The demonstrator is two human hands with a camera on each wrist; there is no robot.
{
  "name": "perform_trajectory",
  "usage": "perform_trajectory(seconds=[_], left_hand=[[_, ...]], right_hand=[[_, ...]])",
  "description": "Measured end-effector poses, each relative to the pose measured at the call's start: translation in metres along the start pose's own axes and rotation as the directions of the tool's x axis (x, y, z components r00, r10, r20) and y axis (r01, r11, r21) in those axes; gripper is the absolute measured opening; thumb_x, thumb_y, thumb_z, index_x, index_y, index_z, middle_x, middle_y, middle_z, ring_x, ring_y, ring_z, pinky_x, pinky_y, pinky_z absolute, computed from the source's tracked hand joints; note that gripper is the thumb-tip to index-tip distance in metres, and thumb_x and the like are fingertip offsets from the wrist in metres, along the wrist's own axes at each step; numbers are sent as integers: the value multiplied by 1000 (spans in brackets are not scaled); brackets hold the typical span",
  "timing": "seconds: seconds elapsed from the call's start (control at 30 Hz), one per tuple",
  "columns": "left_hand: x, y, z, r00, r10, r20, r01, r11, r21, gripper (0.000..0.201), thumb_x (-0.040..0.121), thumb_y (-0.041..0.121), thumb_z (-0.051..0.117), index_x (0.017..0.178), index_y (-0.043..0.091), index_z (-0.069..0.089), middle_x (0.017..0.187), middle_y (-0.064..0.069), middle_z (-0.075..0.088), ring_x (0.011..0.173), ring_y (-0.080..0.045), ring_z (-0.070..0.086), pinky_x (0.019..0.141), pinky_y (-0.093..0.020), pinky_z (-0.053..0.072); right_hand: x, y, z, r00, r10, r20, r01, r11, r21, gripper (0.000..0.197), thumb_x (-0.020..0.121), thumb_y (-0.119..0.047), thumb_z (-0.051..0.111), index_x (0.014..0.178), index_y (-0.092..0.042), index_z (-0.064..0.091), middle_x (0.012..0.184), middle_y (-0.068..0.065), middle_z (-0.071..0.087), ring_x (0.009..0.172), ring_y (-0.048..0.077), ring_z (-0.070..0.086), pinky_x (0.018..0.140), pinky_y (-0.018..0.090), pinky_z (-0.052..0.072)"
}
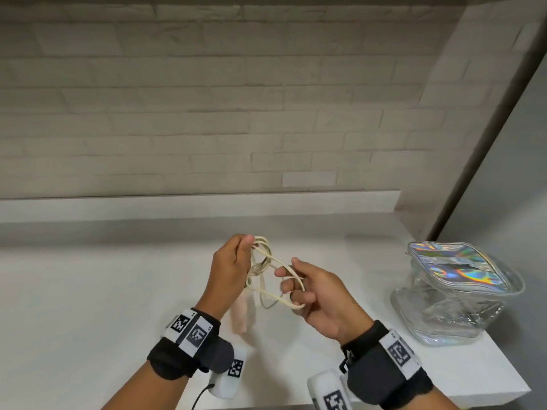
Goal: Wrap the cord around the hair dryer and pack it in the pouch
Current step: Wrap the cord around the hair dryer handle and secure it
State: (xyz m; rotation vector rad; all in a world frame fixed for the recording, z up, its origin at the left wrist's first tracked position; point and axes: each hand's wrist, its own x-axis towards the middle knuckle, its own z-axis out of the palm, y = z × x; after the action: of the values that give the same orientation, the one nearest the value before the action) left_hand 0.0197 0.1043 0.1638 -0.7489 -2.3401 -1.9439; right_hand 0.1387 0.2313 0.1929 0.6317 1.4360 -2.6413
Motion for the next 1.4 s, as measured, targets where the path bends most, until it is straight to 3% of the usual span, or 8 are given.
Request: perform_trajectory(seconds=[0.13,0.4,0.53,0.63,0.77,1.03,1.27,1.4], left_hand=[[-2,2,7,1000,-19,-3,18,996,-86,30,102,24,44,75,18,56,51,10,40,45,-7,35,44,-23,33],[-5,5,14,1000,0,-9,0,998,-63,28,101,23,45,76,20,58,57,3,45,49,-7,41,47,-22,37],[6,-5,-1,995,-56,-83,50,995,-81,29,102,26,44,79,20,60,65,-8,49,56,-18,46,47,-27,44],[5,-5,1,997,-47,-67,42,996,-74,30,102,29,43,77,27,60,54,8,46,50,-17,42,50,-37,40],[0,5,11,998,5,-60,-11,995,-97,29,102,23,43,78,25,59,47,11,45,44,-6,38,46,-21,36],[-8,5,21,996,88,-15,-88,996,-28,25,100,22,46,79,25,59,56,9,49,50,-2,45,50,-15,39],[10,3,-1,991,-112,-78,98,982,-164,31,102,29,42,77,19,58,55,1,38,44,-10,35,44,-28,40],[-6,11,11,999,-42,24,45,988,-146,29,101,23,43,76,19,57,50,10,41,44,-7,35,42,-19,35]], right_hand=[[2,5,1,979,132,158,-109,984,-144,20,95,-21,57,101,-4,67,87,11,71,39,3,51,43,18,47],[9,22,7,980,18,197,62,917,-394,11,92,-15,60,86,-6,64,54,-7,52,44,2,43,47,17,40],[-13,19,-3,831,296,471,190,643,-742,15,80,-12,61,86,-4,72,63,-14,62,56,4,49,58,21,42],[-6,24,-5,926,168,337,202,534,-821,37,75,-25,77,109,-30,65,84,-9,64,67,7,57,70,27,49],[16,31,7,942,-328,70,318,806,-500,12,92,-21,60,103,-17,64,86,6,70,70,15,66,69,31,56],[26,20,20,982,-185,-35,154,898,-413,19,87,-14,57,69,-11,62,60,3,55,47,9,46,50,20,41],[3,30,0,839,265,475,185,683,-707,6,88,-17,64,85,-14,68,68,-6,63,60,5,56,60,17,47],[20,22,4,977,117,178,-24,891,-454,48,89,-54,55,89,-6,64,79,7,67,67,15,63,63,25,53]])
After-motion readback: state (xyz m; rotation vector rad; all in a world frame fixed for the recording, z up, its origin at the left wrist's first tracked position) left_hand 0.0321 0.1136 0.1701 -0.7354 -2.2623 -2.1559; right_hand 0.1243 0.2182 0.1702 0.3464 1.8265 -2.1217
